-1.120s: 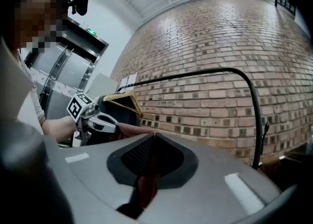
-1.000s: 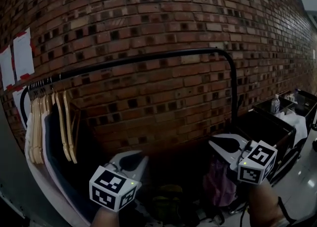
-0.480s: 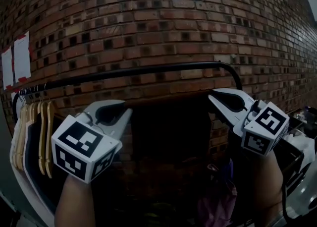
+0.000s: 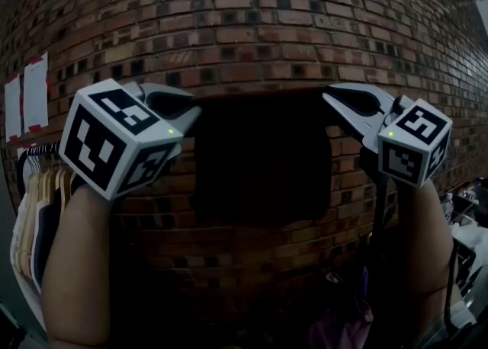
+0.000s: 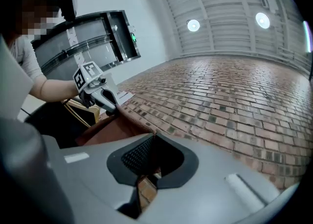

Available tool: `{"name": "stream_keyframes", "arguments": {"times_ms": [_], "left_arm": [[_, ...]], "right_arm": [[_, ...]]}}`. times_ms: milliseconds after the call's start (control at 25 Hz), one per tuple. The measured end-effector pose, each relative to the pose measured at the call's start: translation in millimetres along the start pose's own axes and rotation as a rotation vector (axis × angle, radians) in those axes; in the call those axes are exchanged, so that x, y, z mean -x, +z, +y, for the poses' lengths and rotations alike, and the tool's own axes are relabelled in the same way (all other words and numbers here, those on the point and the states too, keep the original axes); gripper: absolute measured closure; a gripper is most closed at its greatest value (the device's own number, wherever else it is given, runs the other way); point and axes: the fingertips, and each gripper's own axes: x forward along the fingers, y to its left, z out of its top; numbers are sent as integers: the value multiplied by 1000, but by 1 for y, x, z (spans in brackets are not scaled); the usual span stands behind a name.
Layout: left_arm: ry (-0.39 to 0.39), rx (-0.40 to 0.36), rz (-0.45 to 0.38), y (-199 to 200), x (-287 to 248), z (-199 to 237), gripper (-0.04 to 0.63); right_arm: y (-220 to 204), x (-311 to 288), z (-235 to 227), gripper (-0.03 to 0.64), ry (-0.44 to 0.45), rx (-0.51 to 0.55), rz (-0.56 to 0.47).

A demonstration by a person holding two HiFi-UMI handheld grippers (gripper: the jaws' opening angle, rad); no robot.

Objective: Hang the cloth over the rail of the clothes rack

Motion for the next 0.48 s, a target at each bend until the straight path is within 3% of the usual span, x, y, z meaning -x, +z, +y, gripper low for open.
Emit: {"name": "stream_keyframes", "arguments": {"times_ms": [320, 480], "left_arm": [[-147, -213, 152, -12, -42, 33, 575], [-266, -317, 223, -31, -61, 36, 575]], "right_arm": [[-9, -49, -31, 604, 34, 137, 136], [-30, -71, -34, 604, 118, 159, 238]]}}
